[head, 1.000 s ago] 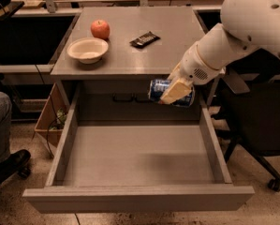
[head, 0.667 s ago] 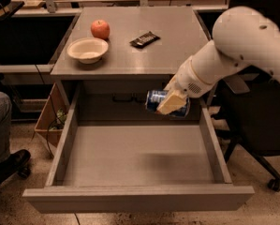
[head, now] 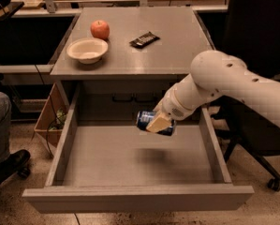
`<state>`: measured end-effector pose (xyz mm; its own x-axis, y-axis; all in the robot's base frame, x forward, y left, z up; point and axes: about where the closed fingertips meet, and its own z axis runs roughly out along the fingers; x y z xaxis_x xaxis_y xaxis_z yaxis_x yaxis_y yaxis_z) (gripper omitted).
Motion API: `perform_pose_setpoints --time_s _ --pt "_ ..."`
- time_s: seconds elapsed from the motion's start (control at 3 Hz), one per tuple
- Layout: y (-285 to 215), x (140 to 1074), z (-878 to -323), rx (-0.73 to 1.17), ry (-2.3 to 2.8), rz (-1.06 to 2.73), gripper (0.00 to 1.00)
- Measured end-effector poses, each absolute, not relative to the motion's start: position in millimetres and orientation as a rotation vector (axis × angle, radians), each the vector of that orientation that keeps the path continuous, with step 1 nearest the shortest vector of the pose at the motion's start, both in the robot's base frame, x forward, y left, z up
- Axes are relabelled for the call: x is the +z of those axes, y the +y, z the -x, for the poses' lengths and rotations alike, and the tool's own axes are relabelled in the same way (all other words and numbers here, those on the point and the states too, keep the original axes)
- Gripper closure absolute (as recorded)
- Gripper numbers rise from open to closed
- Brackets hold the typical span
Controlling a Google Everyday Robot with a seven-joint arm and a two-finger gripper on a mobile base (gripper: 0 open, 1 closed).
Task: Place pepsi can into top drawer
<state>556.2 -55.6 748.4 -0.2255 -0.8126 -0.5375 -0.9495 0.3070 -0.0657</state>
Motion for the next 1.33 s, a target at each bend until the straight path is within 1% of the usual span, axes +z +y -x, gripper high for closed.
perform_pose_setpoints --time_s 0.67,1.0,1.33 --pt "-35 700 -558 0.46 2.118 1.515 1.0" --pt "-33 685 -555 0.494 2.137 1.505 0.84" --pt "-33 683 -554 0.502 2.141 1.503 0.61"
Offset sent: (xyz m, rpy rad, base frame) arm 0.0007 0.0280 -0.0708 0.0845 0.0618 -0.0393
